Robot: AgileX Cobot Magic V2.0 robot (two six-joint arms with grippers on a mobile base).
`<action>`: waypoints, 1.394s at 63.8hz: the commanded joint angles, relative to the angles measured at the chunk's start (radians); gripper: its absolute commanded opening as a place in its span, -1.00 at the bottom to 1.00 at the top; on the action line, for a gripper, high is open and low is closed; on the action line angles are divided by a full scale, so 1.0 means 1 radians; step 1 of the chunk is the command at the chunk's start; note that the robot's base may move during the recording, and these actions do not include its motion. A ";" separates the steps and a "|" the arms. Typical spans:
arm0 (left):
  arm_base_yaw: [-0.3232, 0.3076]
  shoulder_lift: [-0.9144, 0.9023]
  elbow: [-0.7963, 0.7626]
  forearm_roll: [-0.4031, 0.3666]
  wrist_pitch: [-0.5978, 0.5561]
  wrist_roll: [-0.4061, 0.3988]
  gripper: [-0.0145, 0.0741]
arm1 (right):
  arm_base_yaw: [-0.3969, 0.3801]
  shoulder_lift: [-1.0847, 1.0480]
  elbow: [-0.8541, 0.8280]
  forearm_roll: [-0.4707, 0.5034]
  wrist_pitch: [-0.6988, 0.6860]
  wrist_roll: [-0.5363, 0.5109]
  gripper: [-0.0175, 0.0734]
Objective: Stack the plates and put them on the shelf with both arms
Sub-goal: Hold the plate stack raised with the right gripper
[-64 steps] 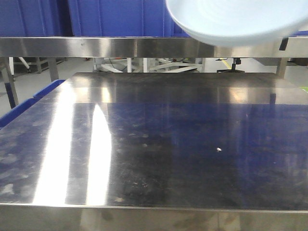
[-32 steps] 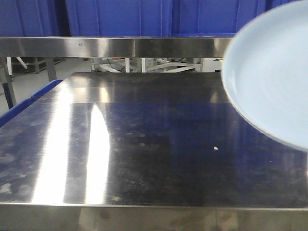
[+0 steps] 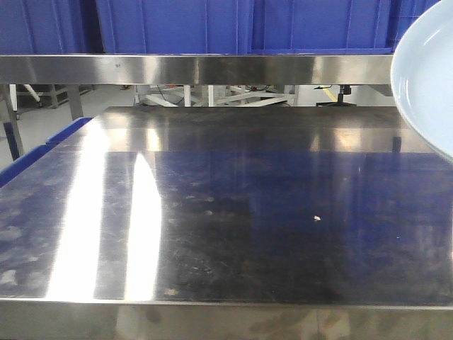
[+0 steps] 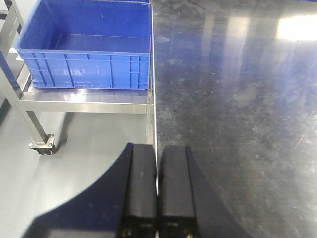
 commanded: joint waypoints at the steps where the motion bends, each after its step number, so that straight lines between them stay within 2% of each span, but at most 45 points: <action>1: 0.003 -0.005 -0.026 -0.005 -0.081 -0.010 -0.48 | -0.008 0.003 -0.031 -0.007 -0.087 -0.003 -0.55; 31: 0.003 -0.005 -0.026 -0.005 -0.081 -0.010 -0.48 | -0.008 0.003 -0.031 -0.007 -0.019 -0.003 -0.55; 89: 0.003 -0.005 -0.026 -0.005 -0.081 -0.010 -0.48 | -0.008 0.003 -0.031 -0.007 -0.020 -0.003 -0.55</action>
